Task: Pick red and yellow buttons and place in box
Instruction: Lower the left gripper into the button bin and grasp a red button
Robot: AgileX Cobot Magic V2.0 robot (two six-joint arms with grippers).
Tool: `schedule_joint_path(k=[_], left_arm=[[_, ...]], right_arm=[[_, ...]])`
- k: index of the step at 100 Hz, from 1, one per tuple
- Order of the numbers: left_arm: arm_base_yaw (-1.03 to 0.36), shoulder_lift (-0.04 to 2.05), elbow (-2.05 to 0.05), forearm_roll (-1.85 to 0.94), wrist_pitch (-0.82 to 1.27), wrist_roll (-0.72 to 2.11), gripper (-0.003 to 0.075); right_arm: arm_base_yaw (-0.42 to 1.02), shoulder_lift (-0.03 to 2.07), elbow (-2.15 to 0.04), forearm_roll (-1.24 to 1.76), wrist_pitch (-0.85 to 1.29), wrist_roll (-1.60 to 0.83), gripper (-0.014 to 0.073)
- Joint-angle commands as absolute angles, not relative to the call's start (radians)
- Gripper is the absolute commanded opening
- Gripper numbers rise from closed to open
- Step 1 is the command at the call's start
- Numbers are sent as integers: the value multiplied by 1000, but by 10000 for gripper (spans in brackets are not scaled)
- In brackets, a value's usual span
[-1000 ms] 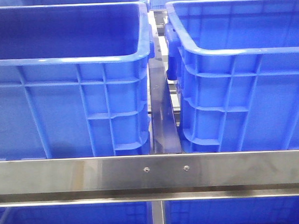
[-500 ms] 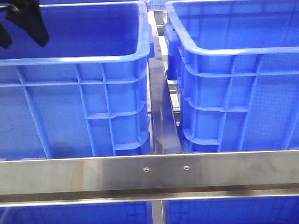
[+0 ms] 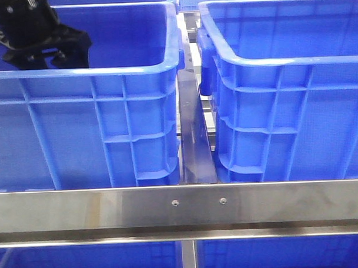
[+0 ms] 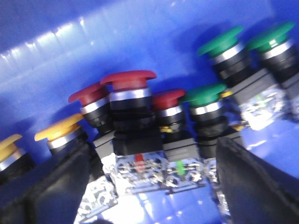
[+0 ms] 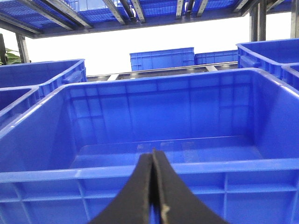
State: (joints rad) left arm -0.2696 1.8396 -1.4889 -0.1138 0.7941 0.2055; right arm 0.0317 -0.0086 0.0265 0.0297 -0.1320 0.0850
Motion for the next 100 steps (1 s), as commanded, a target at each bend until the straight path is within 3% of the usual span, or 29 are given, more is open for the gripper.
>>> schedule_joint_path(k=[1, 51, 60, 84, 100], left_arm=[[-275, 1805, -1522, -97, 756, 207, 513], [-275, 1844, -1522, -88, 781, 207, 501], [-275, 1844, -1522, -88, 791, 207, 408], [-275, 1844, -1522, -88, 817, 207, -3], [-275, 1817, -1522, -90, 829, 207, -19]], right_arm=[[32, -35, 8, 19, -213, 81, -68], [32, -35, 8, 19, -213, 81, -68], [32, -35, 8, 19, -213, 81, -68], [32, -35, 8, 19, -213, 81, -68], [32, -35, 8, 19, -213, 81, -68]])
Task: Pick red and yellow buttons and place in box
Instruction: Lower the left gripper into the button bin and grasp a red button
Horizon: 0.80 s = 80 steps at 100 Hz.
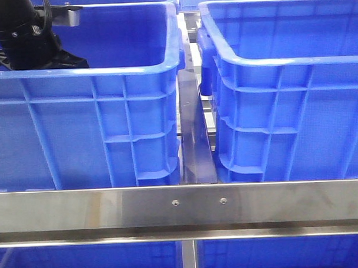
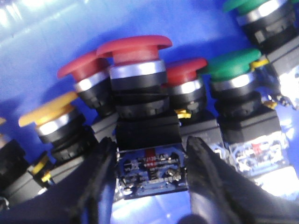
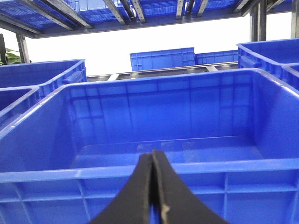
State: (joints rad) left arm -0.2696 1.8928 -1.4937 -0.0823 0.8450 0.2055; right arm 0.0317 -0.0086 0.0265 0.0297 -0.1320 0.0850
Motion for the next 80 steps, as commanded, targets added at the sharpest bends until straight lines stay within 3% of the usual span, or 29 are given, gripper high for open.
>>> schedule_joint_path(k=[1, 39, 80], left_arm=[[-275, 1814, -1522, -93, 829, 207, -19], [-364, 1563, -1522, -96, 875, 207, -19], [-637, 1345, -1443, -125, 878, 194, -19]], right_arm=[[32, -35, 8, 19, -213, 81, -68], [32, -35, 8, 19, -213, 81, -68], [32, -35, 8, 19, -269, 81, -68]])
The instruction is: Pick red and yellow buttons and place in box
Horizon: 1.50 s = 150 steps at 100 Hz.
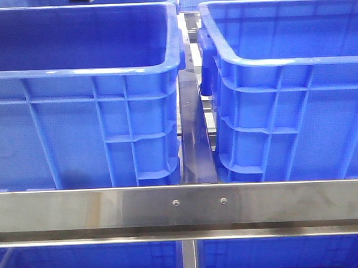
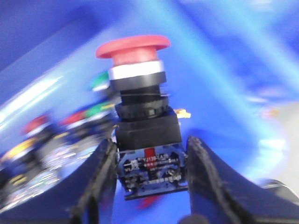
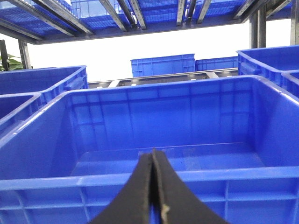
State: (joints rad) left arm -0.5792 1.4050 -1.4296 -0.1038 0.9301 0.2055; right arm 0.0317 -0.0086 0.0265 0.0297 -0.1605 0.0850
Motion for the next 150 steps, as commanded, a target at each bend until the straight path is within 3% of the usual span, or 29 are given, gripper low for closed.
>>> schedule_joint_path(k=[1, 23, 44, 75, 103, 113, 135, 142, 150], left_arm=[[-643, 1344, -1440, -128, 875, 194, -19], [-797, 1328, -1420, -146, 829, 194, -19], [-859, 1328, -1420, -146, 794, 194, -19], [-859, 1328, -1420, -149, 792, 194, -19], [-859, 1328, -1420, -157, 792, 194, -19], [-859, 1328, -1420, -160, 792, 194, -19], [-859, 1328, -1420, -160, 792, 194, -19], [-859, 1328, -1420, -160, 792, 194, -19], [-859, 1328, -1420, -160, 792, 194, -19]], right_arm=[[32, -35, 8, 19, -276, 81, -68], [32, -35, -55, 20, -259, 81, -68], [32, 30, -312, 33, 110, 82, -68], [32, 364, -812, 217, 642, 82, -68], [32, 580, -909, 309, 756, 82, -55], [32, 626, -908, 323, 756, 81, 45], [32, 670, -908, 421, 749, 81, 491], [32, 672, -908, 475, 739, 79, 549], [32, 682, -908, 566, 727, 24, 552]])
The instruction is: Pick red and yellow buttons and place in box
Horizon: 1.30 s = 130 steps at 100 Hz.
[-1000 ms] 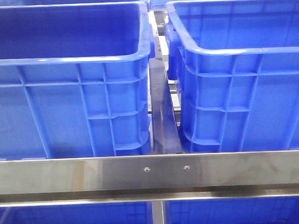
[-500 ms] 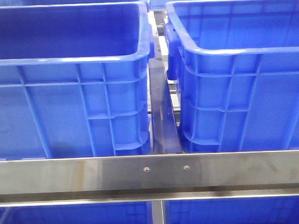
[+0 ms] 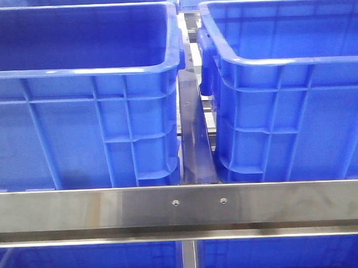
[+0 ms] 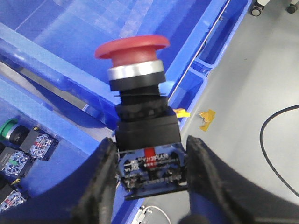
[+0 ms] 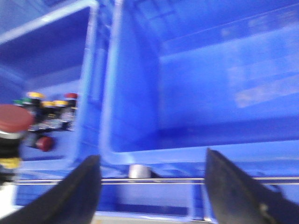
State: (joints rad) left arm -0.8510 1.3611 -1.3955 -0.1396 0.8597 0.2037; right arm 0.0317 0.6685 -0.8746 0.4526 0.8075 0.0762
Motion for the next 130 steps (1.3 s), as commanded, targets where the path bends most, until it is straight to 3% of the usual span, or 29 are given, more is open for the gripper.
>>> schedule_joint_path(k=[1, 43, 96, 110, 130], left_arm=[[-859, 1328, -1420, -160, 792, 194, -19], [-859, 1328, -1420, -168, 794, 194, -19], [-859, 1328, -1420, -179, 794, 194, -19], [-859, 1328, -1420, -179, 794, 194, -19], [-859, 1328, -1420, -179, 800, 194, -19]], right_arm=[[32, 683, -908, 586, 727, 17, 552], [35, 909, -908, 1251, 826, -465, 552], [224, 1141, -919, 1494, 797, -682, 545], [234, 1169, -947, 1525, 829, -724, 470], [234, 1180, -960, 1527, 853, -724, 269]])
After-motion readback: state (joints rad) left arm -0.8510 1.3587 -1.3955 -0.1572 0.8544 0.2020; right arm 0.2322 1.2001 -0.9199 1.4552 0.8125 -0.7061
